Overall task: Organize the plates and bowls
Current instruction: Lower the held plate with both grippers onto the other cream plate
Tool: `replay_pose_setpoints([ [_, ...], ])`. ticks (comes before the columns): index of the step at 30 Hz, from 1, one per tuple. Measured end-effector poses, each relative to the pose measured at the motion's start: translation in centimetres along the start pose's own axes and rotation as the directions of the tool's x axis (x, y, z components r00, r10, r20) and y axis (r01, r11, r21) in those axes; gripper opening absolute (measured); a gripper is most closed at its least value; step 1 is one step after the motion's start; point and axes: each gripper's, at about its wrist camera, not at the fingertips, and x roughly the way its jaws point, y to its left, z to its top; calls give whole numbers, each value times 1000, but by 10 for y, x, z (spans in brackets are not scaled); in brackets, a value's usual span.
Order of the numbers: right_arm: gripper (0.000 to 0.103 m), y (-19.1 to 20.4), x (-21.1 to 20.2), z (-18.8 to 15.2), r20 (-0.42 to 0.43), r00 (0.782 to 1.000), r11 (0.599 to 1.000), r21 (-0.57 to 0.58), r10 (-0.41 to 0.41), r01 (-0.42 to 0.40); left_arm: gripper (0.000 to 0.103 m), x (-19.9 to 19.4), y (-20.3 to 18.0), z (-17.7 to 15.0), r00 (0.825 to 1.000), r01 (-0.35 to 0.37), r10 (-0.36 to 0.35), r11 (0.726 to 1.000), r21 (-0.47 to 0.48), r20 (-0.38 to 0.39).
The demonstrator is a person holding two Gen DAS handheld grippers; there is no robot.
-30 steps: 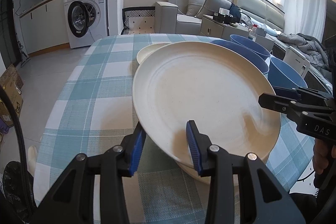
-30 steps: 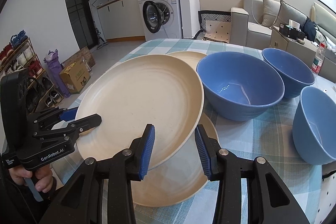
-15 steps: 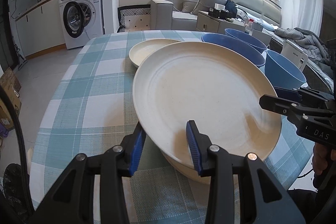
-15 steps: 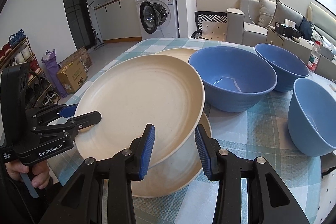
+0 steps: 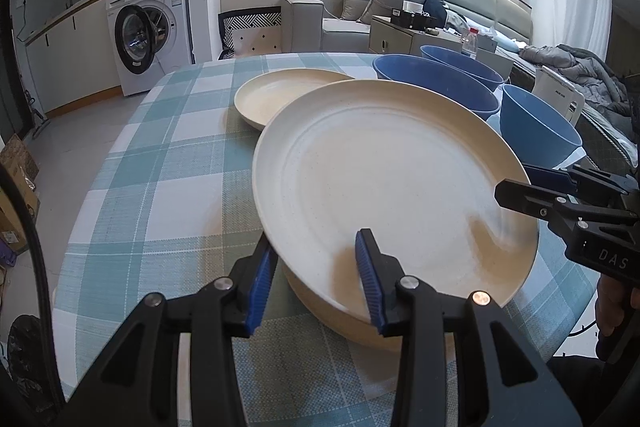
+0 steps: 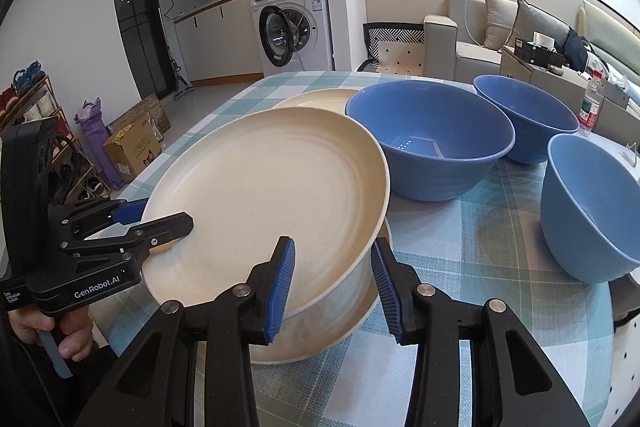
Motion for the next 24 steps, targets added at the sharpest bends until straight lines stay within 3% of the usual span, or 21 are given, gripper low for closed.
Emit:
replay_pose_setpoints([
  [24,43,-5,9,-13,-50,999,1000,1,-6,6,39,11,-7,-6,999,-7,8,999,35,-43],
])
